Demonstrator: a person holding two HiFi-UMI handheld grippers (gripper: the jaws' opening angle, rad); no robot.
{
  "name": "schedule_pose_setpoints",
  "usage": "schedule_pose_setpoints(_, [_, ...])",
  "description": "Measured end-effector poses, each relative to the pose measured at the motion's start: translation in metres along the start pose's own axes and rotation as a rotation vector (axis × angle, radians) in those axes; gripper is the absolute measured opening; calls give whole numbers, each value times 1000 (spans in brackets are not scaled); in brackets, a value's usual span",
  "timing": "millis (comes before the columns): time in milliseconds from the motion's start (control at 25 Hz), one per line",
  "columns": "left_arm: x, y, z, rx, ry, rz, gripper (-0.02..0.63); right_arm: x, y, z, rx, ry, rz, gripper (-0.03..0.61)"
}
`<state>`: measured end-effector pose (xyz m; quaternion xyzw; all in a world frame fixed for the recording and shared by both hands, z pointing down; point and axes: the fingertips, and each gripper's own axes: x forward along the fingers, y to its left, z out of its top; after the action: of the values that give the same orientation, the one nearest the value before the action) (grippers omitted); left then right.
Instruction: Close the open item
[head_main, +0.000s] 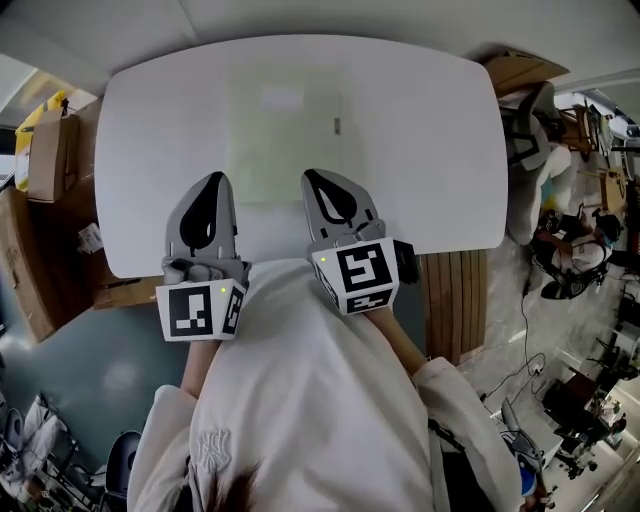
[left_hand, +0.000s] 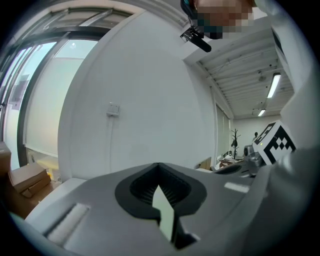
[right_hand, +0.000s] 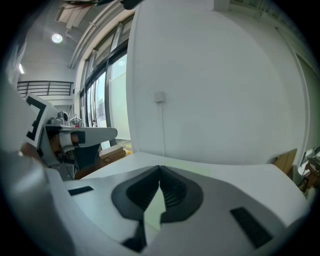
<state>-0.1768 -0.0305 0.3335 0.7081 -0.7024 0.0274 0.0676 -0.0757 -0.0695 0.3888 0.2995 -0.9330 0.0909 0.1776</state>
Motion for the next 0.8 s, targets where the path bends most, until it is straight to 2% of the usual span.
schedule_pose_setpoints(240, [-13, 3, 1, -26, -8, 19, 8, -1, 6, 7, -18, -14, -5, 9])
schedule_pose_setpoints(560, [-16, -7, -16, -71, 26, -9, 8, -10, 8, 2, -9, -20, -21, 9])
schedule_pose_setpoints(800, [-17, -10, -18, -75, 29, -16, 8, -12, 9, 0, -7, -18, -25, 9])
